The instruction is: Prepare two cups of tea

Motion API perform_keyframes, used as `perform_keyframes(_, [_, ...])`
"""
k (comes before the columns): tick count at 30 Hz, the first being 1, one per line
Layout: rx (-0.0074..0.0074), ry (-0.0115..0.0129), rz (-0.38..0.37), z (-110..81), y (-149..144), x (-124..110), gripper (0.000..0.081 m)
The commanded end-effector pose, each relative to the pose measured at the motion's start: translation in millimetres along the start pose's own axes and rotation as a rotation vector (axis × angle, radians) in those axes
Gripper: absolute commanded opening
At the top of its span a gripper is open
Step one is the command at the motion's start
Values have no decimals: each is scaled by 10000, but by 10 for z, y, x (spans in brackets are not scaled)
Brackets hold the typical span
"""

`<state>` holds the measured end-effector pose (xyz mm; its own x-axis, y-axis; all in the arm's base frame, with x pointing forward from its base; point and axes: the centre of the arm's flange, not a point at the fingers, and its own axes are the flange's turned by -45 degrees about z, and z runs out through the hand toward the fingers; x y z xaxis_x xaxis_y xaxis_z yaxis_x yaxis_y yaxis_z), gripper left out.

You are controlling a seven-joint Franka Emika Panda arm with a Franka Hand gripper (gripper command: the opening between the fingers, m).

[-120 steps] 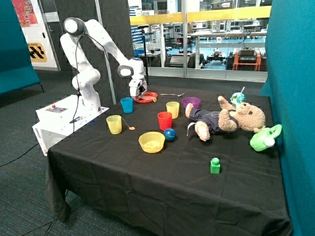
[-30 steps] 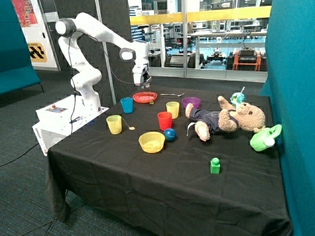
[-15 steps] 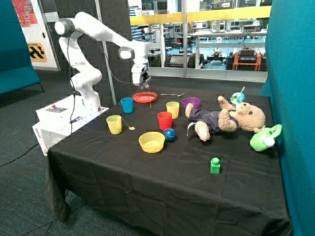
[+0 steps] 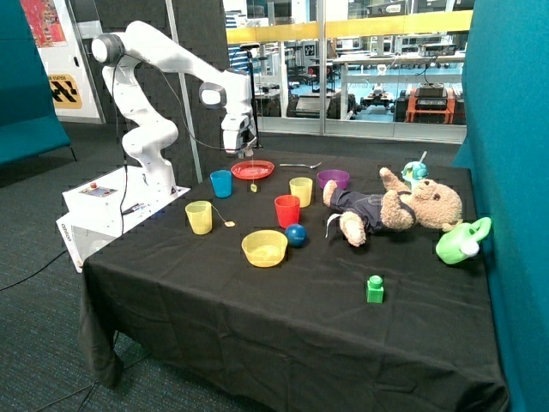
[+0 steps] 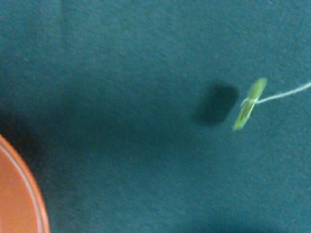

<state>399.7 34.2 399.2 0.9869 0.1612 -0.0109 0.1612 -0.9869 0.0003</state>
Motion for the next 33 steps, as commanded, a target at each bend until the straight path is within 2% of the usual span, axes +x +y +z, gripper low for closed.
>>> perform_keyframes(1, [2,109,-96,62,226,-134,0])
perform_keyframes(17, [1,109,-328,160,462,-379,0])
perform_keyframes(33, [-1,109,-683,164,504,-553,0])
